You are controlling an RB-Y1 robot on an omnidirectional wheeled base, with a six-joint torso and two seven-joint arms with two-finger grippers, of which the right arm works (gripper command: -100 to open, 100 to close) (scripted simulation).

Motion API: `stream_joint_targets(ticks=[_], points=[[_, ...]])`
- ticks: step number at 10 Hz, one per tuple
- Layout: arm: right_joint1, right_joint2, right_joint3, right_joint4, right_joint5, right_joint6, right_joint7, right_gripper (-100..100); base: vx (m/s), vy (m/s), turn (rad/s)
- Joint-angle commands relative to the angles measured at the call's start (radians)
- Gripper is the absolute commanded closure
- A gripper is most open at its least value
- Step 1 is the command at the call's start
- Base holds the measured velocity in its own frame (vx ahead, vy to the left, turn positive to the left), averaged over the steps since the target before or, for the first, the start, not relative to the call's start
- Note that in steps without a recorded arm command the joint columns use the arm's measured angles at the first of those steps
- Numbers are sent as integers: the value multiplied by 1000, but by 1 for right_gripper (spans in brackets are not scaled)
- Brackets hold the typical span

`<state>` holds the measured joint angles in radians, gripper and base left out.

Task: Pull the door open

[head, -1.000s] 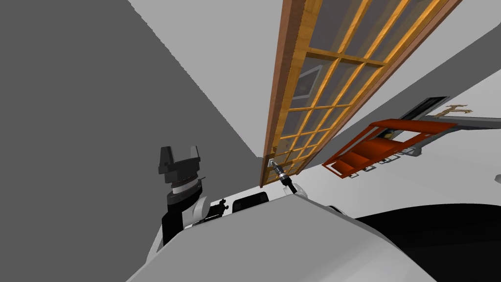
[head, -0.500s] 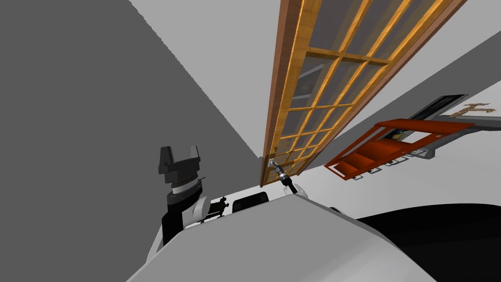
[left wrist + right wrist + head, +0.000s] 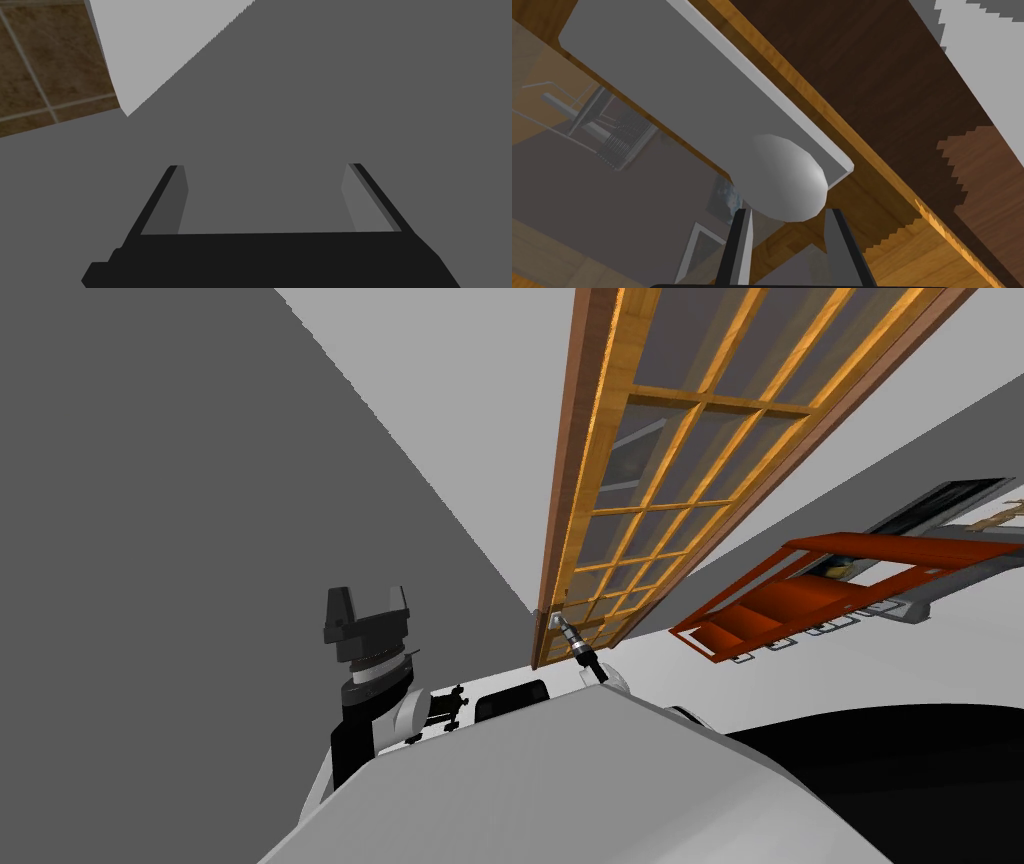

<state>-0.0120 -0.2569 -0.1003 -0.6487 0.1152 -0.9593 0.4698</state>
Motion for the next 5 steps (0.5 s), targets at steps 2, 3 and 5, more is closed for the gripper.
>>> stream_joint_targets(ticks=[2,3,5], points=[[13,18,25,-14,-11,7,-56,100,-33,-12,47],[13,16,31,-14,-29,8,-98,100,-27,-20,61],[13,14,37,-14,-47,9,-139,100,-31,-18,61]])
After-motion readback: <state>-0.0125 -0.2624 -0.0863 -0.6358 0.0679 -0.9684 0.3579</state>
